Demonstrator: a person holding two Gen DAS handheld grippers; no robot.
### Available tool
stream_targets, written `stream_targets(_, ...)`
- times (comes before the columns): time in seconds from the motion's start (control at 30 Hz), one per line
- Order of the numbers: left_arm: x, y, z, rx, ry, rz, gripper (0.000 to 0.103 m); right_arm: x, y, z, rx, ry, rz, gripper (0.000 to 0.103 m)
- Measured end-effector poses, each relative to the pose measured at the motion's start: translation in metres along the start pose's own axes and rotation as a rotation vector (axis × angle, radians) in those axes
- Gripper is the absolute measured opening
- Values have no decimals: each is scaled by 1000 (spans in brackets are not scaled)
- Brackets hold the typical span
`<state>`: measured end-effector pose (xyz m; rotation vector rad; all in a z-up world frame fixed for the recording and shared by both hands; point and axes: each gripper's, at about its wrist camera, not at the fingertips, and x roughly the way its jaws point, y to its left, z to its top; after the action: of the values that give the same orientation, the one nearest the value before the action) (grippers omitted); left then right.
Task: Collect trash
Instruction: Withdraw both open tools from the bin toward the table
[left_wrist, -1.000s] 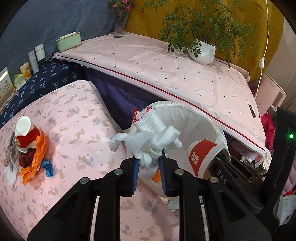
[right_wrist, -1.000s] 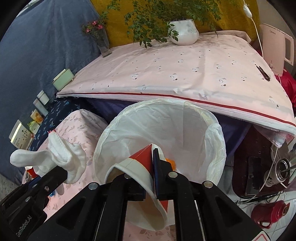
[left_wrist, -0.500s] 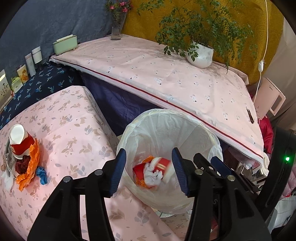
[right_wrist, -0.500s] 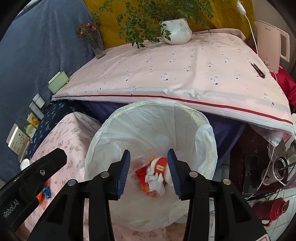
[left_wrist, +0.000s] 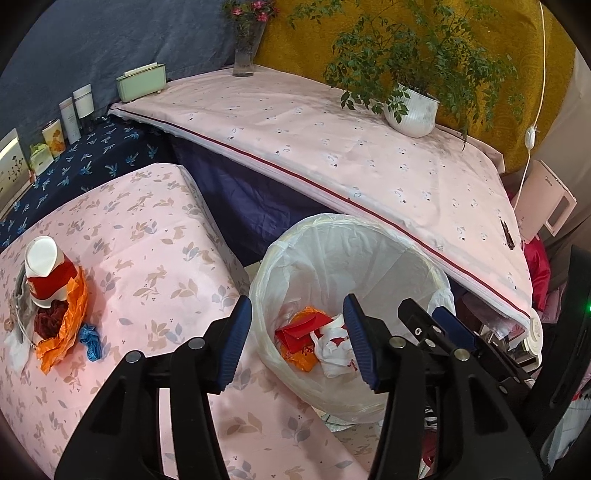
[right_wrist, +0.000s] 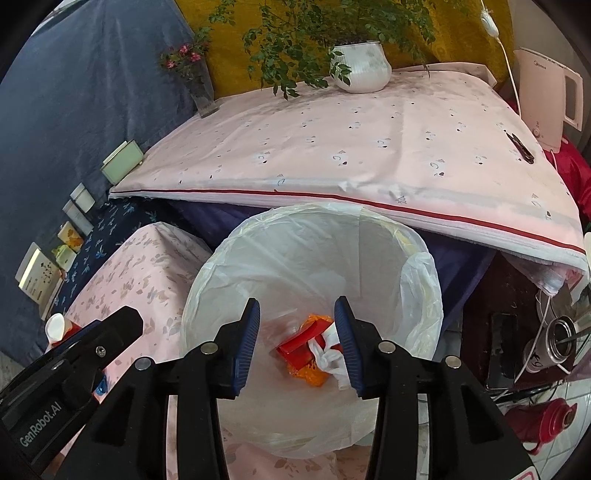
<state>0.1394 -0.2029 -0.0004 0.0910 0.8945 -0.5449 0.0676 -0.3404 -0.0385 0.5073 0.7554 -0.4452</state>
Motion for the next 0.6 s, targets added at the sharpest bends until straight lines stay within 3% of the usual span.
stream_targets(0.6, -9, 50, -22, -53, -9, 83, 49, -7, 40, -21, -119, 12, 7, 45)
